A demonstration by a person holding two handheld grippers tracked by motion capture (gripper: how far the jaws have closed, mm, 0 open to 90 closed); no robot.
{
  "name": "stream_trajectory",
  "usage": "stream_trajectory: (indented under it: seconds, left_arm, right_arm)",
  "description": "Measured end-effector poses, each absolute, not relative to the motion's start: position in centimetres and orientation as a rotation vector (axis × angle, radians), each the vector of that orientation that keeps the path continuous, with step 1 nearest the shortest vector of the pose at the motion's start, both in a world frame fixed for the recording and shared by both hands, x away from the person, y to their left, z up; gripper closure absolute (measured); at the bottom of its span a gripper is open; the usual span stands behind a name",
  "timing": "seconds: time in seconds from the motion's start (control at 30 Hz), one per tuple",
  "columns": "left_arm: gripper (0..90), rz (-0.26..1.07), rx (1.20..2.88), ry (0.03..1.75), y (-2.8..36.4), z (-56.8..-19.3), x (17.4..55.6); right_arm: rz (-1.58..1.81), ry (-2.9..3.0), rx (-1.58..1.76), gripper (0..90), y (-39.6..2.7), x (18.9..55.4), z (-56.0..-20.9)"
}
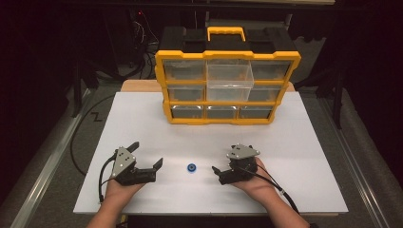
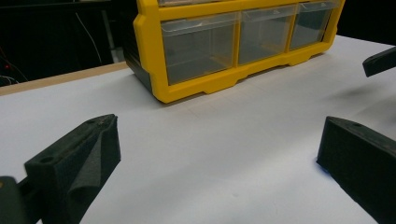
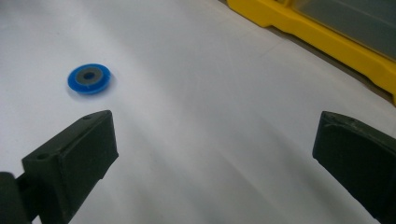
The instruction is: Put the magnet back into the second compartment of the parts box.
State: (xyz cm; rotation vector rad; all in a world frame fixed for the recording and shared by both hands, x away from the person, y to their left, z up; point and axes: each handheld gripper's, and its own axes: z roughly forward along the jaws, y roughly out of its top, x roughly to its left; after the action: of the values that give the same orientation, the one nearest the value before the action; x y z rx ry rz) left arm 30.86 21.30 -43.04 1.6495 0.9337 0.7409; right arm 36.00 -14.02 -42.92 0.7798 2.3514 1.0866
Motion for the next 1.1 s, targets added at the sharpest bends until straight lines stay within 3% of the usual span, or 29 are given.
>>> stream_trajectory:
  seconds: [0.63, 1.1]
  left_arm:
    - [0.0, 0.746, 1.632, 0.937, 21.5, -42.9, 30.8]
    - [0.0, 0.742, 1.629, 0.941, 21.6, -42.9, 30.8]
  right_arm:
    - [1.120, 2.465, 0.701, 4.7, -9.5, 36.0, -43.1]
    - [1.112, 2.553, 0.672, 13.9, -6.9, 36.0, -43.6]
